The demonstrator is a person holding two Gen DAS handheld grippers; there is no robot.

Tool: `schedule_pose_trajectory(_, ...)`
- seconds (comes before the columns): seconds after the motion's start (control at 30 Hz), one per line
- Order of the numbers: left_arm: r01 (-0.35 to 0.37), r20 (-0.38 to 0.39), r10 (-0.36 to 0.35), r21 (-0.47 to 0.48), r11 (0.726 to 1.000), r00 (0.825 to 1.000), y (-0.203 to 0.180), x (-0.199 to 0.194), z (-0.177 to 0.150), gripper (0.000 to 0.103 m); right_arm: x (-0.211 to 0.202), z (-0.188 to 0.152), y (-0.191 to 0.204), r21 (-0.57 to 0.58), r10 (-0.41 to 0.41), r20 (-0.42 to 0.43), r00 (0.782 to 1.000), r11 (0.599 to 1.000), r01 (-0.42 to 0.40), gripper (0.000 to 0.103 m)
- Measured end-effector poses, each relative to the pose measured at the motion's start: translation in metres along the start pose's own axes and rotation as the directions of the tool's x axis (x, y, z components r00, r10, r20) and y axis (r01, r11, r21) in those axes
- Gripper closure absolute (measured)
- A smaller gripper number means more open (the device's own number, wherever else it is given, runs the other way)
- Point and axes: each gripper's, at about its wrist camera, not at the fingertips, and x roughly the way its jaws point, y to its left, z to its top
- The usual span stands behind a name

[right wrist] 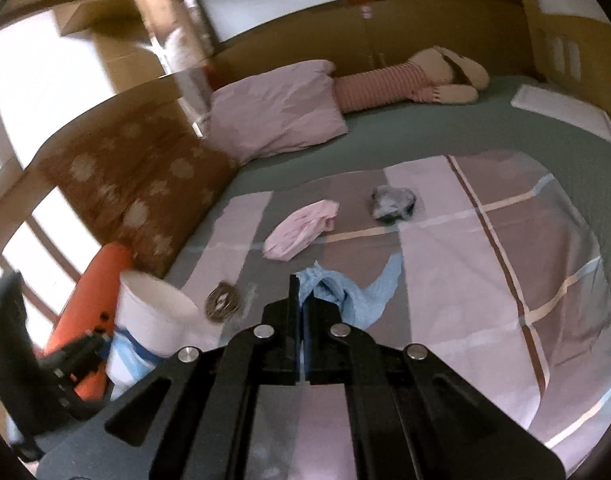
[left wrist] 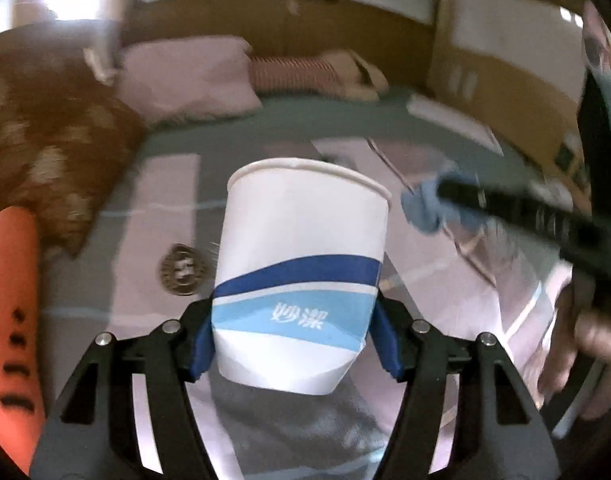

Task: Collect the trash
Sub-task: 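Grasp the white-blue paper cup with the left tool while the right tool lifts the blue cloth, then carry the cup and cloth over the white plastic bag and open both tools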

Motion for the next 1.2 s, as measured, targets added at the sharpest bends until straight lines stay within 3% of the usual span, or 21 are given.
schedule_pose_trajectory(0.1, 0.016, 0.024, -0.015, -0.061, 0.998, 1.0, 0.005, -0.014, -0.011, 0.038, -0.015, -0.024, 0.015, -0.051, 0.004, 0.0, 1.0, 0.999, -0.004, 0.101)
schedule_pose_trajectory(0.27, -0.004, 0.029, 0.005, -0.038, 0.999, 1.0, 0.005, -0.012, -0.012, 0.038, -0.019, -0.05, 0.026, -0.06, 0.0, -0.014, 1.0, 0.998, 0.0, 0.101)
schedule_pose_trajectory(0.77, -0.004, -0.02, 0.003, -0.064, 0.998, 1.0, 0.018, 0.006, -0.013, 0.037, -0.015, -0.053, 0.029, -0.059, -0.009, -0.02, 1.0, 0.998, 0.008, 0.101)
schedule_pose_trajectory(0.87, 0.006, -0.024, -0.008, -0.065, 0.998, 1.0, 0.015, 0.008, -0.014, 0.037, -0.048, -0.052, 0.015, -0.007, 0.005, 0.037, 0.999, 1.0, -0.004, 0.101)
schedule_pose_trajectory(0.97, 0.043, -0.026, -0.044, -0.046, 0.998, 0.999, 0.008, 0.008, -0.016, 0.037, -0.11, -0.059, -0.01, 0.05, 0.0, 0.124, 0.992, 0.999, -0.006, 0.101)
schedule_pose_trajectory(1.1, 0.138, -0.042, -0.136, 0.028, 0.99, 0.99, -0.023, 0.003, -0.019, 0.037, -0.21, -0.085, -0.066, 0.155, -0.107, 0.214, 0.971, 0.985, 0.074, 0.101)
schedule_pose_trajectory(1.2, 0.236, -0.059, -0.231, 0.096, 0.967, 0.971, -0.064, -0.007, -0.021, 0.037, -0.268, -0.117, -0.113, 0.256, -0.198, 0.212, 0.957, 0.956, 0.141, 0.101)
